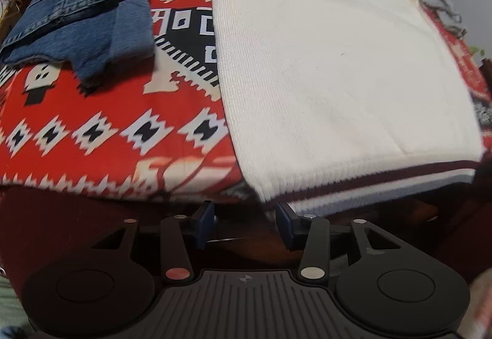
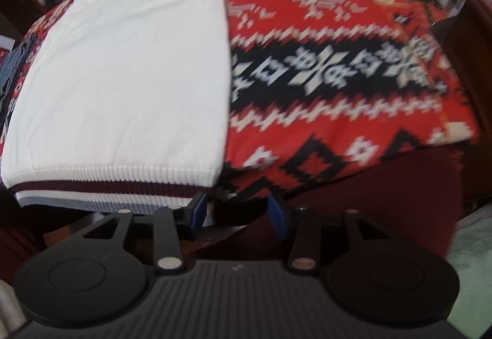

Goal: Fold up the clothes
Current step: 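Open both grippers and release the vest hem flat on the blanket, then raise both open grippers back from the vest hem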

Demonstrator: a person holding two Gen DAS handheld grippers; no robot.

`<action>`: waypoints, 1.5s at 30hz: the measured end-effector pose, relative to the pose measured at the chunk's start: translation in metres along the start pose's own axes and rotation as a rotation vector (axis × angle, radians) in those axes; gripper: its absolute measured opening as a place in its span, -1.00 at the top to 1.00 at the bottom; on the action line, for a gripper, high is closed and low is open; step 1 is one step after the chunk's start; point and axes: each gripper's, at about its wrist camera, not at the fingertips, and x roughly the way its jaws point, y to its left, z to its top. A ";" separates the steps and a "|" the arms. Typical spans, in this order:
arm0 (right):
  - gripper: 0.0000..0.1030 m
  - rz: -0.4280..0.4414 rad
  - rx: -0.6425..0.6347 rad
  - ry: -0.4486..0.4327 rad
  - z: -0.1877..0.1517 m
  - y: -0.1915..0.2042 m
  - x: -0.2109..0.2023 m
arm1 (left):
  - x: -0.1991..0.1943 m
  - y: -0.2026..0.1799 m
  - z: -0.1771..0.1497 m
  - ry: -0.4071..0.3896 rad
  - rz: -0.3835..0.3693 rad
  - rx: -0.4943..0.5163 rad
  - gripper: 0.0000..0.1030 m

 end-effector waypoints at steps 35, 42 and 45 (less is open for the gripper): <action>-0.99 -0.064 -0.194 -0.251 0.032 0.116 0.067 | 0.044 -0.113 0.051 -0.275 0.143 0.179 -1.00; -0.99 -0.070 -0.182 -0.264 0.030 0.117 0.067 | 0.043 -0.114 0.048 -0.286 0.147 0.177 -1.00; -0.99 -0.070 -0.183 -0.270 0.029 0.116 0.066 | 0.043 -0.115 0.047 -0.307 0.144 0.192 -1.00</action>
